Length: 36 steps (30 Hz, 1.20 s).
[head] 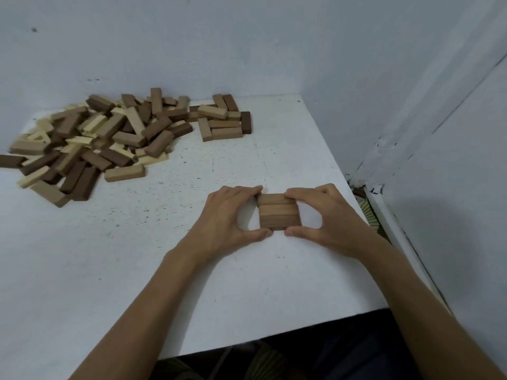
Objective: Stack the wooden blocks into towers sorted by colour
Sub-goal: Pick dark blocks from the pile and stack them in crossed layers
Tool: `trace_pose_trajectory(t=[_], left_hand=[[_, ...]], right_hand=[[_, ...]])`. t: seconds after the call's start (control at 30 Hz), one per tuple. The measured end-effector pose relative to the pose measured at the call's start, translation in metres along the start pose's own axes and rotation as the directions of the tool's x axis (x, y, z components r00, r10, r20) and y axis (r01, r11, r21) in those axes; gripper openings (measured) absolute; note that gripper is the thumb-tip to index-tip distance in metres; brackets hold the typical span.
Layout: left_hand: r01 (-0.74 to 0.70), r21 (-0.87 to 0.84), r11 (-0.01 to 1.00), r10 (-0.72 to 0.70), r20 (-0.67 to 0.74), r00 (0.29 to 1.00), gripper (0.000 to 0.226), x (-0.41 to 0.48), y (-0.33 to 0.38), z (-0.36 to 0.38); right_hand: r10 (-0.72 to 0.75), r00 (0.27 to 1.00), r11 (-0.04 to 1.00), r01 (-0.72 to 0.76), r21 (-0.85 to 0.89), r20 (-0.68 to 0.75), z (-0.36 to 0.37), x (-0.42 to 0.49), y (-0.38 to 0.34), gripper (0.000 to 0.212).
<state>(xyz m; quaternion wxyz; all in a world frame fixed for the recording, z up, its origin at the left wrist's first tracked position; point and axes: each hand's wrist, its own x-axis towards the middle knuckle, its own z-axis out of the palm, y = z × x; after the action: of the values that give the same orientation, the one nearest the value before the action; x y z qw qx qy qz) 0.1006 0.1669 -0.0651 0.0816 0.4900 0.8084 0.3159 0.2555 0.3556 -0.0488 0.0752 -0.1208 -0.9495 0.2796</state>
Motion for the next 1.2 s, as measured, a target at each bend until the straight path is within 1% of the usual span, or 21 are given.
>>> trace_pose_trajectory(t=[0.07, 0.17, 0.27, 0.33, 0.37, 0.47, 0.57, 0.63, 0.73, 0.87, 0.97, 1.07, 1.13, 1.2], left_hand=[[-0.001, 0.005, 1.0, 0.001, 0.006, 1.0, 0.087, 0.0, 0.0, 0.0], [-0.002, 0.037, 0.999, 0.0, 0.057, 0.998, 0.095, 0.0, 0.004, -0.004], [0.02, 0.022, 1.0, -0.022, 0.095, 0.995, 0.097, -0.002, 0.004, -0.015], [0.04, 0.016, 0.999, -0.041, 0.063, 0.997, 0.09, -0.001, -0.001, -0.024], [0.049, 0.03, 0.998, -0.05, 0.038, 0.998, 0.084, 0.0, -0.006, -0.03], [0.074, 0.11, 0.991, -0.067, -0.07, 0.995, 0.058, 0.015, -0.027, -0.046], [0.091, 0.229, 0.969, -0.055, -0.156, 0.986, 0.044, 0.038, -0.049, -0.061], [0.102, 0.313, 0.944, -0.041, -0.195, 0.98, 0.041, 0.057, -0.065, -0.066], [0.128, 0.39, 0.912, -0.048, -0.209, 0.977, 0.043, 0.083, -0.081, -0.069], [0.125, 0.457, 0.881, -0.043, -0.187, 0.981, 0.046, 0.104, -0.087, -0.065], [0.142, 0.472, 0.87, -0.056, -0.192, 0.98, 0.047, 0.111, -0.089, -0.061], [0.131, 0.448, 0.884, -0.041, -0.204, 0.978, 0.045, 0.11, -0.091, -0.06], [0.108, 0.416, 0.903, -0.022, -0.206, 0.978, 0.046, 0.107, -0.091, -0.06], [0.086, 0.386, 0.919, -0.003, -0.209, 0.978, 0.043, 0.1, -0.091, -0.06]], right_hand=[[-0.003, 1.0, 1.0, 0.004, -0.002, 0.017, -0.001, -0.001, 0.001, 0.075], [0.0, 0.999, 1.0, 0.001, -0.013, 0.05, -0.007, 0.003, -0.001, 0.082], [0.025, 0.999, 1.0, -0.025, -0.008, 0.031, -0.011, 0.016, -0.009, 0.077], [0.034, 0.999, 0.999, -0.034, 0.006, 0.007, -0.011, 0.032, -0.015, 0.069], [0.034, 0.999, 0.999, -0.034, 0.002, 0.0, -0.009, 0.042, -0.019, 0.066], [0.034, 0.999, 0.999, -0.034, -0.023, -0.005, -0.002, 0.08, -0.028, 0.056], [-0.022, 0.999, 0.996, 0.02, -0.086, -0.027, 0.004, 0.12, -0.036, 0.05], [-0.049, 0.998, 0.986, 0.043, -0.161, -0.038, 0.008, 0.147, -0.039, 0.047], [-0.091, 0.994, 0.962, 0.074, -0.263, -0.052, 0.011, 0.18, -0.04, 0.043], [-0.069, 0.996, 0.942, 0.048, -0.333, -0.052, 0.018, 0.206, -0.033, 0.044], [-0.148, 0.987, 0.907, 0.109, -0.407, -0.065, 0.024, 0.212, -0.026, 0.039], [-0.244, 0.962, 0.896, 0.178, -0.406, -0.118, 0.027, 0.214, -0.023, 0.027], [-0.253, 0.958, 0.903, 0.183, -0.388, -0.137, 0.029, 0.213, -0.025, 0.02], [-0.244, 0.959, 0.907, 0.174, -0.384, -0.142, 0.03, 0.21, -0.03, 0.023]])
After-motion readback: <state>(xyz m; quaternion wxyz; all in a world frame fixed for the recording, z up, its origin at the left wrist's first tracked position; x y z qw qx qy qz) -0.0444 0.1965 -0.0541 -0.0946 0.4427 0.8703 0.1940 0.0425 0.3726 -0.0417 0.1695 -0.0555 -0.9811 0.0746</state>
